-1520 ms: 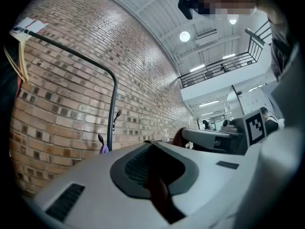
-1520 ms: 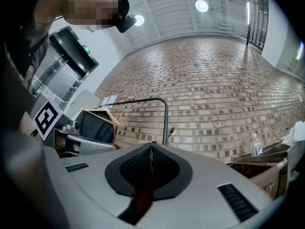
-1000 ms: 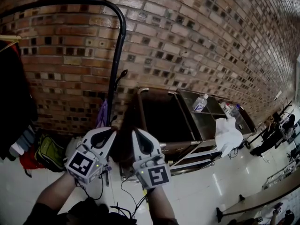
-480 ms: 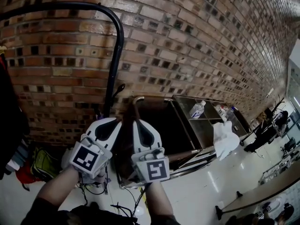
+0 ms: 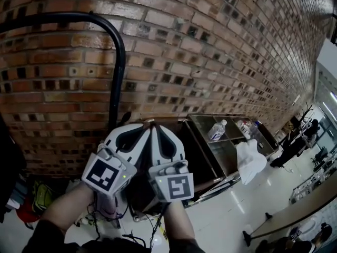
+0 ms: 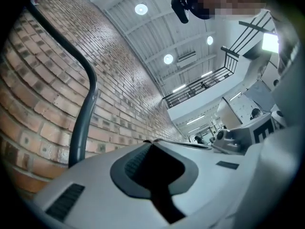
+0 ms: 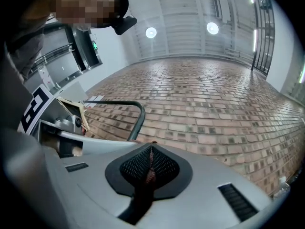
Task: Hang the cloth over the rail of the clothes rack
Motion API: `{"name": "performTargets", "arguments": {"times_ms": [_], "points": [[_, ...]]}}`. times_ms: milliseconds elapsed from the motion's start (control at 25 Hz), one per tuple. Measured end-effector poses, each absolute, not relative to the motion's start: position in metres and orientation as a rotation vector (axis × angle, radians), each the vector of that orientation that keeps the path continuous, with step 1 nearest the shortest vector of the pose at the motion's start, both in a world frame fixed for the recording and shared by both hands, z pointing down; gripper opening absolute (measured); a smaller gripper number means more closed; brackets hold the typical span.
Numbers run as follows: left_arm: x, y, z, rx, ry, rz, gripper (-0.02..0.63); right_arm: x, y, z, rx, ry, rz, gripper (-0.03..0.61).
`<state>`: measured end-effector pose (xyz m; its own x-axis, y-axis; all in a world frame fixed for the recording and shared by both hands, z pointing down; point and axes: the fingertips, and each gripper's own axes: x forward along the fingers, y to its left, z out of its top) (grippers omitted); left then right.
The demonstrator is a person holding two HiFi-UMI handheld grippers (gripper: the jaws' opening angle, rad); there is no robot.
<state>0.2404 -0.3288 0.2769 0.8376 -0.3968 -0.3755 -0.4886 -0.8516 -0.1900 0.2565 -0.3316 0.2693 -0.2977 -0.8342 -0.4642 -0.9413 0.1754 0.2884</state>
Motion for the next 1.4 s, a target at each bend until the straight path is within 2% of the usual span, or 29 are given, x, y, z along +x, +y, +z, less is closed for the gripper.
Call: {"name": "performTargets", "arguments": {"times_ms": [520,1000,1400], "points": [[0.288,-0.382,0.198,-2.703,0.73,0.509,0.021,0.306,-0.382,0.185,-1.583,2.194,0.841,0.021],[0.314,-0.424,0.114,-2.614,0.852,0.515,0.021,0.338,-0.412,0.107,-1.512,2.226,0.738,0.02],[0.306,-0.435,0.049,-2.358,0.927,0.569,0.022,0.331,-0.413,0.05,-1.456,2.073,1.051,0.023]]}}
